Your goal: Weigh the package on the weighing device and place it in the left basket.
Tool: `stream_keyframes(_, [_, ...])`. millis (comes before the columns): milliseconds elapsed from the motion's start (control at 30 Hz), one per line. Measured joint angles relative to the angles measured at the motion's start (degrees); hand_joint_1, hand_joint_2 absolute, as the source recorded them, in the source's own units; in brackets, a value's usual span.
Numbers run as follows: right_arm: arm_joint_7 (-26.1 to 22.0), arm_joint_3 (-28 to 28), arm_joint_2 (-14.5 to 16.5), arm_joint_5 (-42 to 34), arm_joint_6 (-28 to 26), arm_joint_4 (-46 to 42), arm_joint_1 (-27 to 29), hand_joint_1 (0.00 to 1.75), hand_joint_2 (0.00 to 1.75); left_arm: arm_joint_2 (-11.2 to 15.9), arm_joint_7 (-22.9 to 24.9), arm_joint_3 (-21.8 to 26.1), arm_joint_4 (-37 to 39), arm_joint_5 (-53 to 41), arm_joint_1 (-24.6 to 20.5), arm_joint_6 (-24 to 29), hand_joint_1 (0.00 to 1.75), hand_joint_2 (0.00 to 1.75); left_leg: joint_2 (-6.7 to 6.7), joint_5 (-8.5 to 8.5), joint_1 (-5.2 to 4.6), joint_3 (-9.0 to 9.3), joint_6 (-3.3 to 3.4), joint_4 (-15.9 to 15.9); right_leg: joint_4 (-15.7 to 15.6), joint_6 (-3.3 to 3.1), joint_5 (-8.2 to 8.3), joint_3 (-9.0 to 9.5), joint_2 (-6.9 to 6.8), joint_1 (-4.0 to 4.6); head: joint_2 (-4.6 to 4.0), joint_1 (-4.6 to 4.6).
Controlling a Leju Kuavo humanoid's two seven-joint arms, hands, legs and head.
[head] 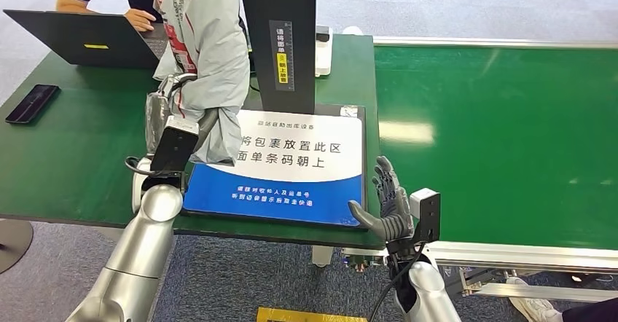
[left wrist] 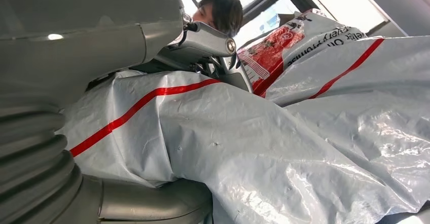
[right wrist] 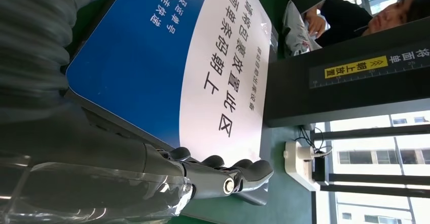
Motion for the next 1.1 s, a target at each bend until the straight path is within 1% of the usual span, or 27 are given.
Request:
stream_keyframes(67, [-0.05,0.0,0.05,0.61,-0.28,-0.01,0.0,0.0,1.75,0.01,1.76,0.31,0.9,-1.29,-0.5,1.88,1.75,1.75,0.0,0.0,0.0,0.0,0.0,0.0,0.0,0.0,0.0,0.0,0.0,0.0,0.0,0.0])
stream_keyframes(133, [-0.26,0.01,0.17,2.17,-1.55,-0.07,0.02,0.0,1.75,0.14,4.97,1.32,3.29,-4.0,-1.7,6.31,1.75,1.75,-0.01,0.0,0.0,0.0,0.0,0.0,0.0,0.0,0.0,0.0,0.0,0.0,0.0,0.0])
stream_keyframes(200, [-0.48,0.05,0.3,4.07,-3.21,-0.35,0.15,0.0,1.75,0.5,7.05,3.03,6.91,-6.16,-3.39,11.32,1.75,1.75,0.0,0.01,0.0,0.02,-0.01,0.0,0.0,-0.01,0.01,0.0,0.01,0.01,0.0,-0.01])
stream_keyframes(267, [-0.55,0.1,0.36,5.22,-4.24,-0.8,0.38,0.0,1.75,1.01,7.14,4.9,10.44,-6.93,-4.9,14.3,1.75,1.75,0.01,0.02,0.01,0.03,-0.03,0.0,0.01,-0.01,0.01,0.0,0.02,0.02,0.0,-0.02])
stream_keyframes(400, [-0.68,0.2,0.37,6.0,-5.05,-1.15,0.64,0.0,1.75,2.01,8.33,8.03,15.62,-8.53,-6.76,17.76,1.75,1.75,-0.01,0.03,0.04,-0.01,-0.04,0.0,0.02,-0.02,0.01,-0.01,0.0,0.05,0.0,0.0])
stream_keyframes(500, [-0.74,0.34,0.6,6.57,-5.38,-1.49,0.91,0.0,1.75,3.06,12.75,11.4,18.21,-13.68,-7.45,19.35,1.75,1.75,0.09,0.02,0.09,-0.03,-0.06,-0.01,0.03,-0.01,0.01,-0.04,0.12,0.04,0.0,0.01])
stream_keyframes(567, [-0.69,0.51,0.9,6.98,-5.75,-1.92,1.24,0.0,1.75,3.99,15.56,15.04,19.34,-18.86,-7.57,19.87,1.75,1.75,0.19,0.01,0.1,-0.02,-0.07,-0.01,0.03,-0.02,0.01,-0.08,0.24,0.04,0.0,-0.01])
stream_keyframes(633, [-0.59,0.69,1.16,7.25,-6.01,-2.25,1.47,0.0,1.75,4.67,16.88,19.01,20.2,-23.22,-7.58,19.99,1.75,1.75,0.19,0.0,0.1,-0.05,-0.08,-0.01,0.03,-0.02,0.0,-0.11,0.24,0.05,0.0,-0.01])
stream_keyframes(733, [-0.46,0.86,1.46,7.35,-6.03,-2.54,1.56,0.0,1.75,5.22,17.48,23.35,20.88,-26.11,-7.54,19.99,1.75,1.75,0.12,0.01,0.1,-0.08,-0.08,-0.01,0.02,-0.02,0.0,-0.12,0.17,0.07,0.0,-0.01])
stream_keyframes(933, [-0.37,1.29,1.76,7.35,-6.03,-2.88,1.71,0.0,1.75,5.53,17.7,26.66,21.84,-26.76,-7.5,20.01,1.75,1.75,0.13,0.01,0.1,-0.09,-0.08,0.0,0.02,-0.01,0.01,-0.11,0.18,0.02,0.0,0.0])
stream_keyframes(1033, [-0.29,1.36,1.82,7.37,-6.04,-2.99,1.72,0.0,1.75,5.57,19.19,27.85,21.97,-29.66,-7.41,20.01,1.75,1.75,0.12,0.01,0.09,-0.1,-0.08,0.01,0.01,-0.01,0.01,-0.11,0.18,0.03,0.0,0.0])
stream_keyframes(1067, [-0.2,1.38,1.88,7.39,-6.07,-3.02,1.75,0.0,1.75,5.54,19.81,28.45,21.95,-31.29,-7.34,20.01,1.64,1.75,0.13,0.0,0.09,-0.1,-0.08,0.01,0.01,-0.01,0.01,-0.12,0.19,0.03,0.0,0.0])
stream_keyframes(1100, [-0.12,1.39,1.96,7.43,-6.13,-3.07,1.83,0.0,1.75,5.5,20.33,29.21,21.89,-33.08,-7.23,20.01,1.2,1.75,0.14,0.0,0.09,-0.09,-0.08,0.01,0.01,-0.01,0.01,-0.12,0.2,0.03,0.0,0.0])
